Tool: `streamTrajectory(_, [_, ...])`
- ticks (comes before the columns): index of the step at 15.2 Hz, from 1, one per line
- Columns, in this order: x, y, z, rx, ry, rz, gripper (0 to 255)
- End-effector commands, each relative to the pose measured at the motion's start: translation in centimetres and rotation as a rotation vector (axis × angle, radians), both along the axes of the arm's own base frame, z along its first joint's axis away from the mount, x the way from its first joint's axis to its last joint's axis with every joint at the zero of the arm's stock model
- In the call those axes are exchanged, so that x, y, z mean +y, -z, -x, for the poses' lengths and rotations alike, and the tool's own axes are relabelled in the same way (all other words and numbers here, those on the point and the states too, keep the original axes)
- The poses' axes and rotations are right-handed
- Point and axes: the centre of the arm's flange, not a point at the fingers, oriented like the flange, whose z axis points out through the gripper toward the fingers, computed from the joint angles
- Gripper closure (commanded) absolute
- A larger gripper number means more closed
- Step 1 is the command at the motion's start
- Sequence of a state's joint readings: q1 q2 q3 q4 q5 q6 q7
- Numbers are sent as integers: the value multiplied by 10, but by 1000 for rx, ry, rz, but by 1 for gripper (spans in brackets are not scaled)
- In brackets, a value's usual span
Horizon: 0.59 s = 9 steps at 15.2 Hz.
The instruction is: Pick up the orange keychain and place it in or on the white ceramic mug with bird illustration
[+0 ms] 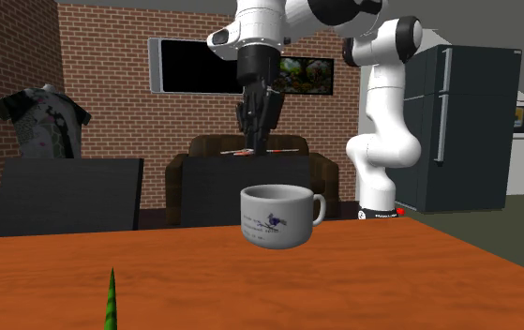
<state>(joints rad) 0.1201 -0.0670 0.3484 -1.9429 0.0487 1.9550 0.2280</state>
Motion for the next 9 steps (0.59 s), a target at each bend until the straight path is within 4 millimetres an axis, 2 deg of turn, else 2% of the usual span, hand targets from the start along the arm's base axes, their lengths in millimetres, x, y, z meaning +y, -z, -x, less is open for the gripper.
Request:
streamTrajectory(1, [-17, 0, 23, 0, 1, -1, 255])
streamTrajectory(5, [-48, -2, 66, 0, 1, -1, 255])
streamTrajectory(6, [-51, -3, 70, 0, 1, -1, 255])
streamTrajectory(9, [-51, 13, 70, 0, 1, -1, 255])
